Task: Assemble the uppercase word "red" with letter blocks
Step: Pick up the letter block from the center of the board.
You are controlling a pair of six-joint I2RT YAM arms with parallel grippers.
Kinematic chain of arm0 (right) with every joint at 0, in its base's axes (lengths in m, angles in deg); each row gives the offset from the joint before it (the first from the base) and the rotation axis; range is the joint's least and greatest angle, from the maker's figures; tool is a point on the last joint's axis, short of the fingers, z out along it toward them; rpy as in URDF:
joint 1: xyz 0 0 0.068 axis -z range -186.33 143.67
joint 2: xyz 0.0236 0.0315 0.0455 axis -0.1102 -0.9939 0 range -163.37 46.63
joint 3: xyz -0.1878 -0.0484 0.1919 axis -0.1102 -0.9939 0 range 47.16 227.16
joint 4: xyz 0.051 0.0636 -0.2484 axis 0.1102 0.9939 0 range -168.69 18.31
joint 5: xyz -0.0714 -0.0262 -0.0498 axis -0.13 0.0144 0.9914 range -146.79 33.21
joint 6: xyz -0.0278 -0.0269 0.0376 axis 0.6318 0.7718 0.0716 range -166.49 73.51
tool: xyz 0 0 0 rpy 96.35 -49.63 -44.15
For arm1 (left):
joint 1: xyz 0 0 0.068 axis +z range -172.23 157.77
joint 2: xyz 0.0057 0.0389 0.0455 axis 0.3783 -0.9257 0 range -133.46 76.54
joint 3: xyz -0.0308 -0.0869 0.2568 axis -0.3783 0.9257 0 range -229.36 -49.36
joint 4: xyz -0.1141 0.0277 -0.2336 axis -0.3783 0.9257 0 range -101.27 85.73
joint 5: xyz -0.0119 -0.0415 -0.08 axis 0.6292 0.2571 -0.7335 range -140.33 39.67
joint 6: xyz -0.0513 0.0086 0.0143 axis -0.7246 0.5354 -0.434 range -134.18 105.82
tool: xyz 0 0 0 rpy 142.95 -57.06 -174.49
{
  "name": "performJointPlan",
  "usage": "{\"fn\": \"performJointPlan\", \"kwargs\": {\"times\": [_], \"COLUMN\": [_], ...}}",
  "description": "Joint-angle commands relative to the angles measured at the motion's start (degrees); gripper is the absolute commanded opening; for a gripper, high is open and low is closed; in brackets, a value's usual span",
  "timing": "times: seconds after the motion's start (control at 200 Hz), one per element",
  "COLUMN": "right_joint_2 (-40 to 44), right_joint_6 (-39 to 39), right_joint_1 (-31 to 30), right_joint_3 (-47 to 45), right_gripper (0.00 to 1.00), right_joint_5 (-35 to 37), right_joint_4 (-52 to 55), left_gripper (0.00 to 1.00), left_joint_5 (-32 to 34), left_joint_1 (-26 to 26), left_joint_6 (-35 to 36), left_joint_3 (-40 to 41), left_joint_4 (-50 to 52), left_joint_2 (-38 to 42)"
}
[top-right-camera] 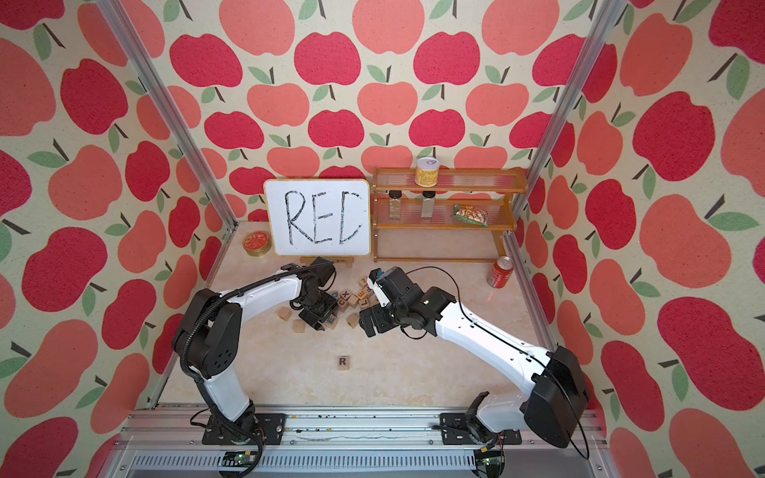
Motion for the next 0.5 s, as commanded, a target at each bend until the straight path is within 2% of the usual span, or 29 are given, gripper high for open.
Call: {"fn": "performJointPlan", "kwargs": {"times": [0.0, 0.175, 0.495], "right_joint_2": [-0.4, 0.1, 1.7], "right_joint_6": [1.1, 1.0, 0.3], "right_joint_1": [0.5, 0.5, 0.6], "right_joint_3": [1.2, 0.7, -0.7], "right_gripper": [0.99, 0.99, 0.99], "right_joint_5": [-0.6, -0.4, 0.5], "right_joint_4": [0.7, 0.9, 0.8], "left_gripper": [0.53, 0.51, 0.35], "left_joint_5": [-0.3, -0.5, -0.3], "left_joint_1": [0.4, 0.3, 0.1], "left_joint_6": [-7.4, -7.4, -5.3], "left_joint_3": [0.5, 0.5, -0.2], "left_joint_4": [1.4, 1.2, 2.4], "left_joint_2": [-1.5, -2.5, -4.5]}}
